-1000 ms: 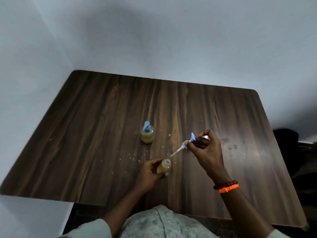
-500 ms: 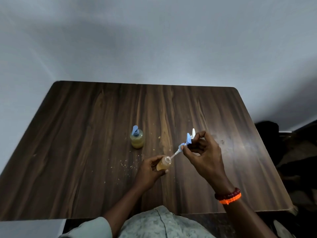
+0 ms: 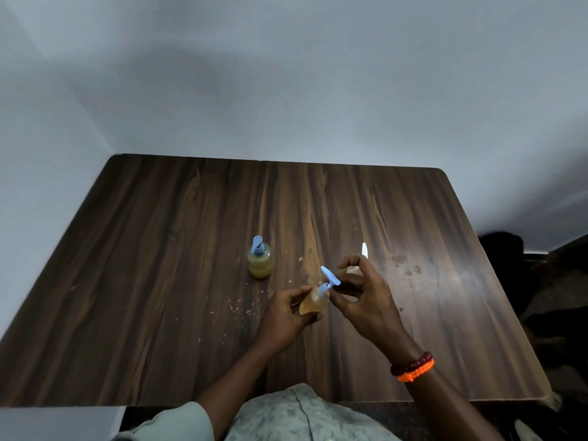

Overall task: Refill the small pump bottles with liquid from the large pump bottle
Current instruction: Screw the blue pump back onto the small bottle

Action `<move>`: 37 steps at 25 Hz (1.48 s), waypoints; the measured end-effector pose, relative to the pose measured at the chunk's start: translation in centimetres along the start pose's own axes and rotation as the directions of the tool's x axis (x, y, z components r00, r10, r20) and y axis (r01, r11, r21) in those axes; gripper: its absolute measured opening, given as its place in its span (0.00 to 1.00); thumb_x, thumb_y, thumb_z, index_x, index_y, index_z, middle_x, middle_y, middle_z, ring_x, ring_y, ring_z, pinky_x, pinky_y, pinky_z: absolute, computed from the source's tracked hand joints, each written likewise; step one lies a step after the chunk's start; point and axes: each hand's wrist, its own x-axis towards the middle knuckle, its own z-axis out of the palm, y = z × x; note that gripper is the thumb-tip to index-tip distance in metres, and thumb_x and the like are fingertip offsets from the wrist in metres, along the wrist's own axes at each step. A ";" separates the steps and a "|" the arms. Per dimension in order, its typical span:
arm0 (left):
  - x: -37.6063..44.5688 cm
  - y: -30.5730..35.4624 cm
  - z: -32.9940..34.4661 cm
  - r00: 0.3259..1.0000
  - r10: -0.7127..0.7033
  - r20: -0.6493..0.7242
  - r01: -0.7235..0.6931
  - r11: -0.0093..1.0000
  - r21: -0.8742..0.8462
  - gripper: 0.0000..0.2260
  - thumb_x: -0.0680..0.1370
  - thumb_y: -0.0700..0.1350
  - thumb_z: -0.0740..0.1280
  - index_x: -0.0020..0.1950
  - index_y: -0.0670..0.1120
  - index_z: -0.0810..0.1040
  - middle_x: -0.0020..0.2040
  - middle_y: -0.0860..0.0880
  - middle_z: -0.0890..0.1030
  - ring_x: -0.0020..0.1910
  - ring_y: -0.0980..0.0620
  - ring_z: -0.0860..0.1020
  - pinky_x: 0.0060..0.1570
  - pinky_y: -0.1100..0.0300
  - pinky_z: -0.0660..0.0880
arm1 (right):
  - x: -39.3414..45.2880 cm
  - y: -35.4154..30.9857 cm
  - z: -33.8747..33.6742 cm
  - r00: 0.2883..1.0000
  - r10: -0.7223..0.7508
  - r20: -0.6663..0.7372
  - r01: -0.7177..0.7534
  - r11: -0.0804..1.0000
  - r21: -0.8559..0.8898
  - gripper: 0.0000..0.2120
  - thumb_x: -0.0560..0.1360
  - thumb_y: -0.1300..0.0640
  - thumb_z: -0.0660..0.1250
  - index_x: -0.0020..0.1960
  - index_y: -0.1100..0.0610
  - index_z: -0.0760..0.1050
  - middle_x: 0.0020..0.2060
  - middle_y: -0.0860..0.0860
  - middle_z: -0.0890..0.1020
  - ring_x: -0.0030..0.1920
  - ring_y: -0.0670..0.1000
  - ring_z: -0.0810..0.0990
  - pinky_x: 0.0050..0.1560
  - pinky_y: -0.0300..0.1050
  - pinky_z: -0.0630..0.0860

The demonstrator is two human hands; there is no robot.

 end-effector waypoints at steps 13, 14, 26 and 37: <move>-1.0 1.0 0.5 1.000 0.006 -0.006 -0.005 1.000 0.005 0.23 0.74 0.38 0.78 0.67 0.52 0.82 0.62 0.56 0.86 0.61 0.61 0.83 0.51 0.66 0.83 | -1.1 0.6 0.0 0.987 0.128 0.101 -0.132 0.991 0.036 0.52 0.70 0.48 0.81 0.82 0.43 0.51 0.55 0.40 0.85 0.59 0.35 0.81 0.58 0.25 0.74; -1.1 1.0 0.4 1.000 0.010 -0.009 -0.010 1.000 0.002 0.23 0.74 0.39 0.78 0.68 0.52 0.82 0.61 0.57 0.86 0.61 0.62 0.83 0.51 0.68 0.82 | -1.2 0.7 0.1 0.987 0.133 0.089 -0.138 0.989 0.053 0.53 0.70 0.49 0.80 0.83 0.43 0.49 0.53 0.40 0.87 0.59 0.35 0.82 0.63 0.28 0.72; -1.0 0.7 0.2 1.000 0.010 -0.008 -0.010 0.999 0.044 0.26 0.74 0.41 0.79 0.71 0.51 0.80 0.65 0.55 0.85 0.64 0.59 0.82 0.63 0.58 0.82 | -1.1 1.9 1.0 0.993 0.114 0.016 -0.114 0.993 0.036 0.47 0.70 0.50 0.81 0.82 0.47 0.57 0.54 0.30 0.84 0.60 0.36 0.82 0.64 0.35 0.70; -0.4 0.1 0.2 1.000 0.003 -0.017 -0.002 0.999 0.039 0.25 0.72 0.44 0.80 0.69 0.55 0.81 0.64 0.55 0.86 0.65 0.56 0.83 0.63 0.49 0.83 | -0.6 2.0 1.2 0.993 0.118 -0.010 -0.118 0.993 0.005 0.41 0.71 0.51 0.81 0.78 0.45 0.64 0.52 0.32 0.85 0.61 0.33 0.80 0.61 0.30 0.68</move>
